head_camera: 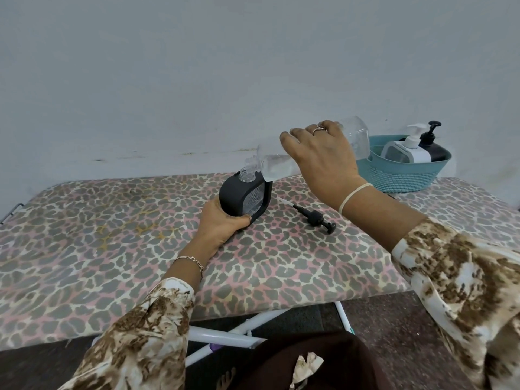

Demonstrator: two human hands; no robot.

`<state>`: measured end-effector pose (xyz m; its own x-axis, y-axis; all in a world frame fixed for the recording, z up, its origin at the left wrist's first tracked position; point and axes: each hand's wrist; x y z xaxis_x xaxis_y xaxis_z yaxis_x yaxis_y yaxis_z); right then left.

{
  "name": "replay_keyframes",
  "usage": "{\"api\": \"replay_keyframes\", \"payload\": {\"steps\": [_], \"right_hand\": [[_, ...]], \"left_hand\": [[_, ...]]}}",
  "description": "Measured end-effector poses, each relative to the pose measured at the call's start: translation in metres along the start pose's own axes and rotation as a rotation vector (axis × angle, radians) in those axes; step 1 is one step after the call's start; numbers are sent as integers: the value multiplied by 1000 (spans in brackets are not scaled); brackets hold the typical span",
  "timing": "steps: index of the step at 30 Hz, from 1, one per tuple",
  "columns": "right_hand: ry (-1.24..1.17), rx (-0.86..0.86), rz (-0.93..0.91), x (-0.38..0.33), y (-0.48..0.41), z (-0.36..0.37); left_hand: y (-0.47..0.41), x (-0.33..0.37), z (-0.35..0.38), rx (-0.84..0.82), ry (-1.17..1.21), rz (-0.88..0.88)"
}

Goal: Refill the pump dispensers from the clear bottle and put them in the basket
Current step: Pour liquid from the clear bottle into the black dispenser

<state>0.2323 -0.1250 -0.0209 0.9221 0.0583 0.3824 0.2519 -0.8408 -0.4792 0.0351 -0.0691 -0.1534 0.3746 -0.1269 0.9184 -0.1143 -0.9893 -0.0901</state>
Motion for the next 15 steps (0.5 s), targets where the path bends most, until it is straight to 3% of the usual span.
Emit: {"api": "replay_keyframes", "payload": {"steps": [15], "right_hand": [[15, -1, -47, 1, -2, -4]], "left_hand": [[2, 4, 0, 5, -1, 11]]}}
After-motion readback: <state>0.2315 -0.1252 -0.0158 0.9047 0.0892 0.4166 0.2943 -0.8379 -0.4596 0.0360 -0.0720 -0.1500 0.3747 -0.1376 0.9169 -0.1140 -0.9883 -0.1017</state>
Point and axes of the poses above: each hand's wrist, its own y-axis away from the middle knuckle, its own z-axis out of the palm, x = y × z, and after that the axes turned 10 degrees about -y, right-handed
